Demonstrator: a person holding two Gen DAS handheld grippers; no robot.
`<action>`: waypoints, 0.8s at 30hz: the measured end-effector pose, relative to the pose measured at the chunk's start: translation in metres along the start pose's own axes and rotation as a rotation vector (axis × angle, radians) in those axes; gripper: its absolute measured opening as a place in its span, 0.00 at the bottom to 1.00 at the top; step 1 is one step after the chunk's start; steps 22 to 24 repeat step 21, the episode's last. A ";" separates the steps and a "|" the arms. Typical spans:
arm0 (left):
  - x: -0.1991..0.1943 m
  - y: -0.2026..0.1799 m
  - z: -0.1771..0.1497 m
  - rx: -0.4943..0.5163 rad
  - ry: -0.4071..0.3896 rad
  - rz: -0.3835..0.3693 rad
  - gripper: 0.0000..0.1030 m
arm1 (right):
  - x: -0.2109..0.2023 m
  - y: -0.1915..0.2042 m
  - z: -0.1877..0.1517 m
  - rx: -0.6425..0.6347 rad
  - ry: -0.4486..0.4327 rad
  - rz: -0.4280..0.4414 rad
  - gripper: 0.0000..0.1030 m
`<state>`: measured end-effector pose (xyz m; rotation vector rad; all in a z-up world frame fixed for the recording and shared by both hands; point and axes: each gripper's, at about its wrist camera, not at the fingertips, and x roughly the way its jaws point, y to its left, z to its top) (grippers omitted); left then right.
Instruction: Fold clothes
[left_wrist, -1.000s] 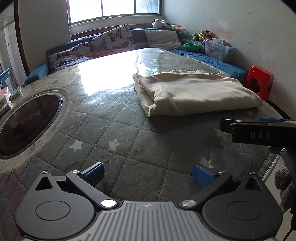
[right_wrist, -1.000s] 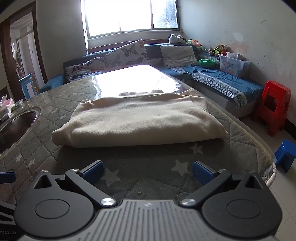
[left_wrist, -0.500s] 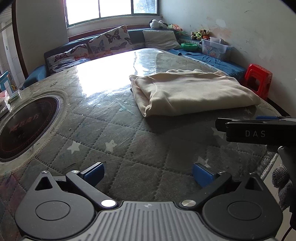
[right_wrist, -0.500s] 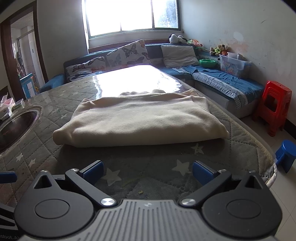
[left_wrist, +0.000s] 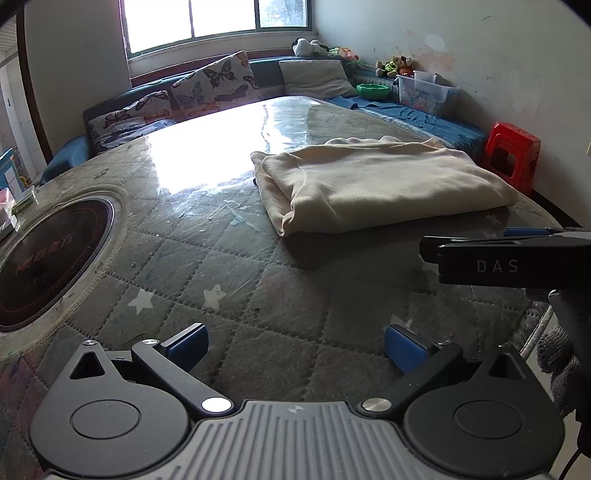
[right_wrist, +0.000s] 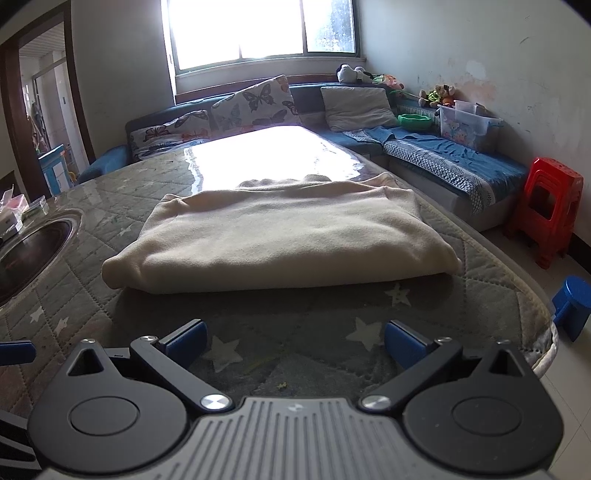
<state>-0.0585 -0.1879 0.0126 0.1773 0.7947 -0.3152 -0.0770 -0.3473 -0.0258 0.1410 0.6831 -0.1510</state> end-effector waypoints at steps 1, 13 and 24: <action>0.000 0.000 0.000 0.000 0.000 -0.001 1.00 | 0.000 0.000 0.000 -0.001 0.001 0.000 1.00; 0.005 0.007 0.005 -0.006 -0.005 0.006 1.00 | 0.004 0.002 0.003 -0.006 0.006 -0.005 1.00; 0.006 0.012 0.008 -0.006 -0.013 0.015 1.00 | 0.007 0.003 0.005 -0.009 0.007 -0.005 1.00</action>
